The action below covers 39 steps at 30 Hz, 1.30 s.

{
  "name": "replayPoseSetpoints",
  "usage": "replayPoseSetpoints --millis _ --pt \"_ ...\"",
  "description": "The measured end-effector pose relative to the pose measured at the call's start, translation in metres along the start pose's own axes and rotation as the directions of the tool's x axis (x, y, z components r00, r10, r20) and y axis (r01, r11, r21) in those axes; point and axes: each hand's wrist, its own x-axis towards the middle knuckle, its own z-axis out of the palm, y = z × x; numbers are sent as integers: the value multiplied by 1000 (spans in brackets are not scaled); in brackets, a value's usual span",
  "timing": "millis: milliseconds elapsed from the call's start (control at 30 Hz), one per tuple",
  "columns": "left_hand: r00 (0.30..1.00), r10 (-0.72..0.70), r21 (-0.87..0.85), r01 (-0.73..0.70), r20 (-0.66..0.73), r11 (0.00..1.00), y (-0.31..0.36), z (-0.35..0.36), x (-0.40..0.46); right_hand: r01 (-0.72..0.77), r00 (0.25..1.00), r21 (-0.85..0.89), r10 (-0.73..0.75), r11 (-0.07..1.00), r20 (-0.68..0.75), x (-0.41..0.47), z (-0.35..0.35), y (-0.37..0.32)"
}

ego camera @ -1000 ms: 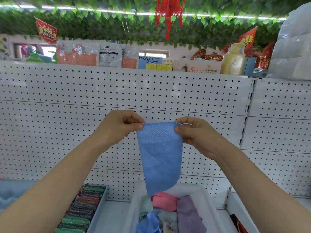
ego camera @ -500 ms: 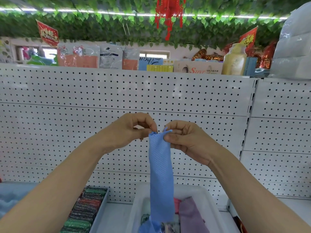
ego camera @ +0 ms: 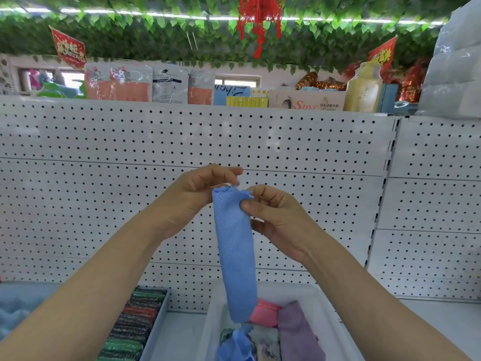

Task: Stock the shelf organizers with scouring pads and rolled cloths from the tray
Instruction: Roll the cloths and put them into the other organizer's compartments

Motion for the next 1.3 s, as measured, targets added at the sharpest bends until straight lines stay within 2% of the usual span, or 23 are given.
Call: replayPoseSetpoints --millis 100,133,200,267,333,400,500,633,733,800,833,867,933,967,1033,1300 --pt "989 -139 -155 145 48 977 -3 -6 0 19 996 -26 -21 999 -87 4 -2 5" --pt "978 -203 -151 207 44 967 -2 -5 -1 26 994 -41 -30 999 -102 5 -2 7" --pt "960 -280 -13 280 10 960 2 0 -1 35 991 -64 -43 997 -127 6 -3 9" --pt "956 -289 103 292 -47 951 6 5 2 40 986 -87 -53 995 -157 7 -3 10" --pt "953 -287 104 297 -99 949 8 7 5 28 982 -119 -50 992 -180 7 -4 10" --pt "946 -295 82 307 -134 948 12 8 8 -30 987 -152 6 988 -158 4 -7 14" --pt "932 -318 93 337 -172 937 15 8 12 -152 988 -296 137 943 -69 -8 -7 32" --pt "917 -305 138 347 -257 928 20 3 16 -214 977 -457 200 863 -79 -34 -13 83" --pt "915 -295 163 347 -275 924 22 -3 15 -311 945 -578 311 755 -101 -57 -21 121" --pt "910 -322 151 368 -263 917 22 -6 13 -326 908 -680 419 657 -31 -69 -25 126" --pt "907 -337 148 381 -255 913 22 -7 12 -317 890 -700 455 640 12 -70 -27 120" --pt "903 -351 148 393 -247 908 22 -7 12 -310 889 -690 457 654 34 -68 -28 112" --pt "901 -371 156 410 -225 899 21 -7 11 -248 948 -570 316 784 23 -54 -28 92" --pt "901 -377 160 413 -213 897 21 -6 11 -200 971 -474 239 857 21 -45 -27 83" --pt "903 -382 161 414 -197 896 19 -6 11 -166 981 -277 188 946 53 -31 -18 73" --pt "874 -445 93 468 -197 879 14 -23 1 -305 932 -155 328 940 153 -29 4 69"
